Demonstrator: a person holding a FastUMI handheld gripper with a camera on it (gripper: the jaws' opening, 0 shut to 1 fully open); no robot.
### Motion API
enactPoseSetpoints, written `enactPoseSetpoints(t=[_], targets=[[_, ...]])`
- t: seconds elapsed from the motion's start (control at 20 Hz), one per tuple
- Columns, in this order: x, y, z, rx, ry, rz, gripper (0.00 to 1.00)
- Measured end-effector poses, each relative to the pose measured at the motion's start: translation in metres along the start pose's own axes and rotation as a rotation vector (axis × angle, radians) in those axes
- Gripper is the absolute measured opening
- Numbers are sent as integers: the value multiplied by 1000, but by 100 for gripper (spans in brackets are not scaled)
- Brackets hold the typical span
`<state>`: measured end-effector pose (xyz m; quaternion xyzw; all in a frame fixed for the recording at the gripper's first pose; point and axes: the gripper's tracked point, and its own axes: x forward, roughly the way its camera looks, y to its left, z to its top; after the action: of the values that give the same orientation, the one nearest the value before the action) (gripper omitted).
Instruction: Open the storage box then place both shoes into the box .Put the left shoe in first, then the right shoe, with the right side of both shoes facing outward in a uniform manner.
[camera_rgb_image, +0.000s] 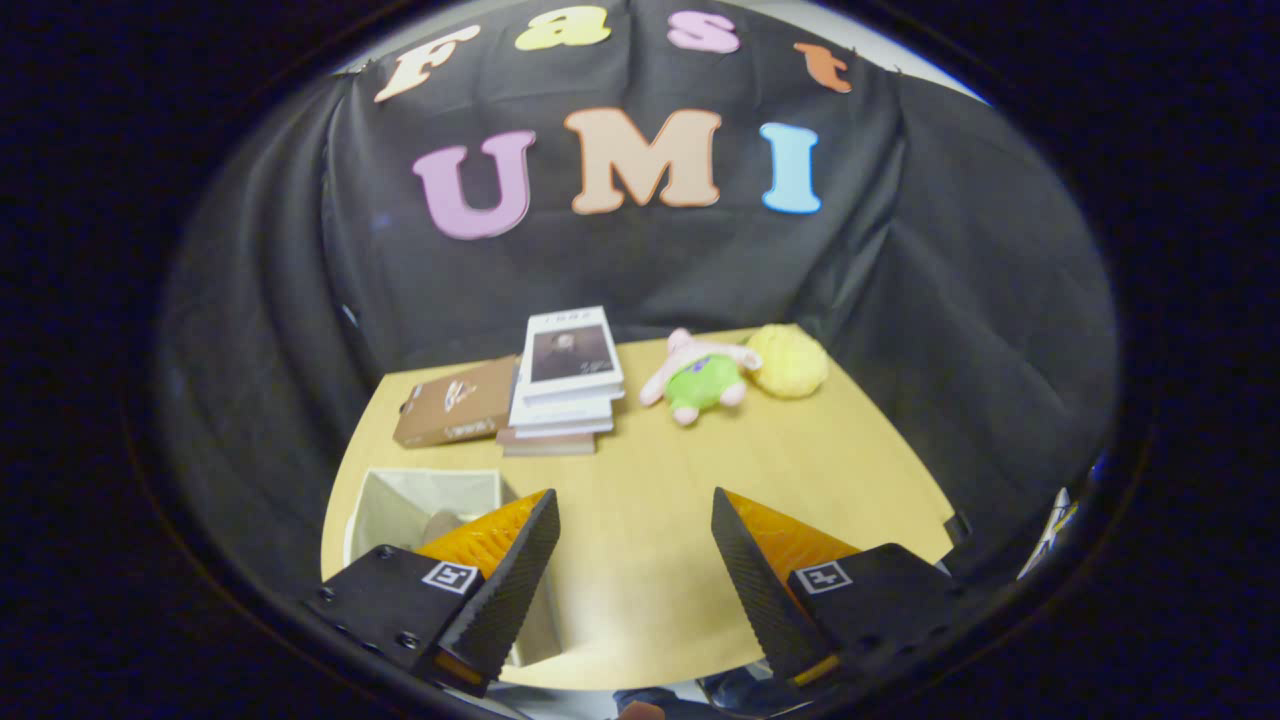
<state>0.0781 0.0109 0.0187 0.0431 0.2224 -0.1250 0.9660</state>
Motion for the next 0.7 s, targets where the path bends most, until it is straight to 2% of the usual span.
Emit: enactPoseSetpoints(t=[0.35, 0.55, 0.7], targets=[[-9, -63, 85, 31, -364, 14, 98], [-27, -77, 104, 20, -536, 75, 98], [-31, -90, 103, -12, -605, 76, 98]])
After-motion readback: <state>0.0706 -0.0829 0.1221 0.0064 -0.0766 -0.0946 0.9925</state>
